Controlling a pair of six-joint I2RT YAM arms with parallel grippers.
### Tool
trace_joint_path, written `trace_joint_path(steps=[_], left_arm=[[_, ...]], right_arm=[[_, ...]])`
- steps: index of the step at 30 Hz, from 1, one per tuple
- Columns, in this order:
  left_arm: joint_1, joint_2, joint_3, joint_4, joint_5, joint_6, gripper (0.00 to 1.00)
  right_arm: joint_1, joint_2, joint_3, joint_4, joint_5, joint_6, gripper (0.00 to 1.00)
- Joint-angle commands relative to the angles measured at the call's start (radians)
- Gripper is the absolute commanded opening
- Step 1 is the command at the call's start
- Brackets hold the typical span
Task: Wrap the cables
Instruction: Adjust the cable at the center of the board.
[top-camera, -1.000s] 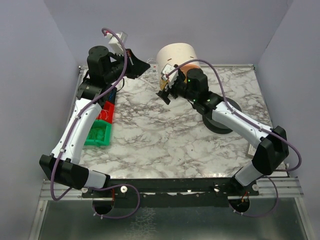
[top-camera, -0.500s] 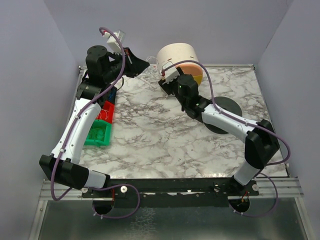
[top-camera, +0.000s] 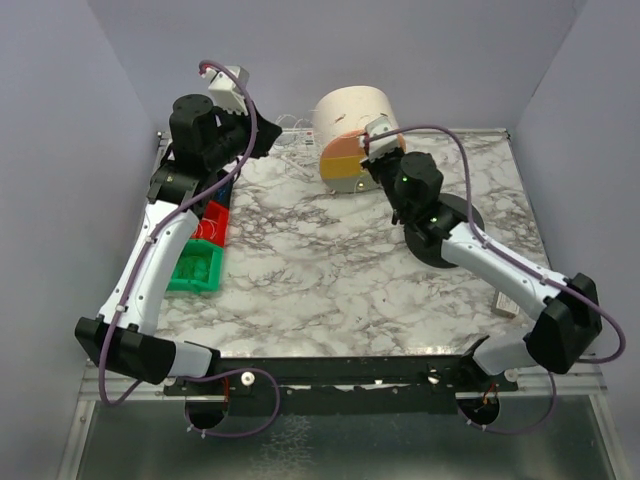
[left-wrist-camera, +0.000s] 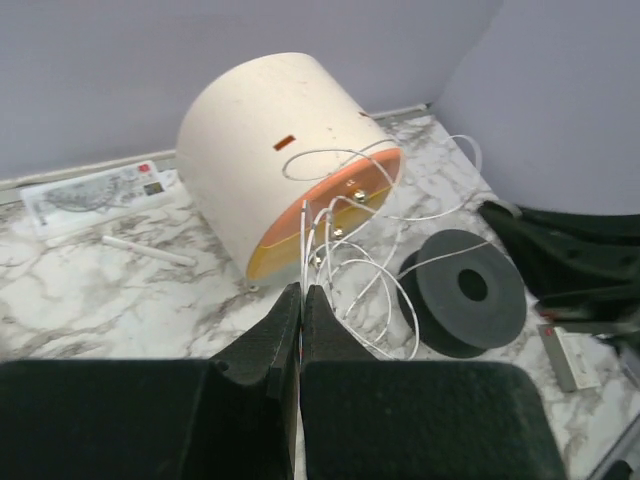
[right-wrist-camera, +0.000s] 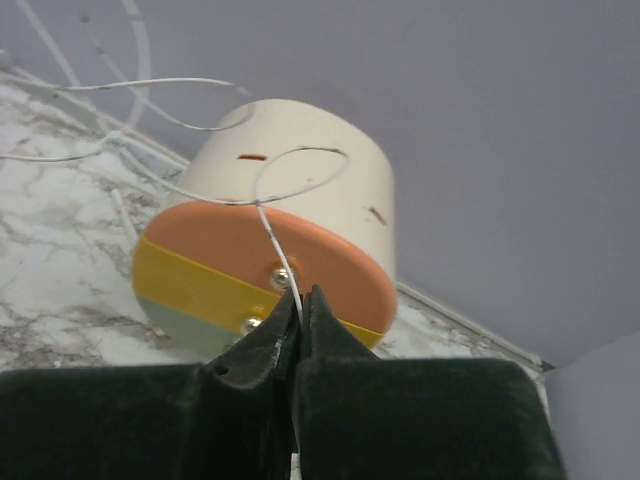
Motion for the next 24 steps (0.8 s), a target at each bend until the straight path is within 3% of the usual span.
trace_joint_path(steps=[1,5,11,21,24], left_arm=[[0.007,-0.061,-0.020,-0.060,-0.196,0.123,0.00],[0.009,-0.081,-0.049,-0.080,-0.237,0.194,0.00],[0.009,-0.103,-0.100,-0.095,-0.181,0.285,0.00],[0.015,-0.138,-0.150,-0.088,-0.548,0.327,0.00],[0.020,-0.134,-0.159,-0.099,-0.584,0.316,0.12]], right_arm=[[-0.079,-0.117,-0.006,-0.016,0.016,-0.001,0.01],[-0.187,-0.179,0.026,-0.086,-0.003,0.034,0.01],[-0.277,-0.239,0.015,-0.090,-0.001,0.032,0.01],[-0.419,-0.299,0.044,-0.137,0.009,0.092,0.01],[-0.488,-0.310,0.043,-0.156,-0.027,0.126,0.01]])
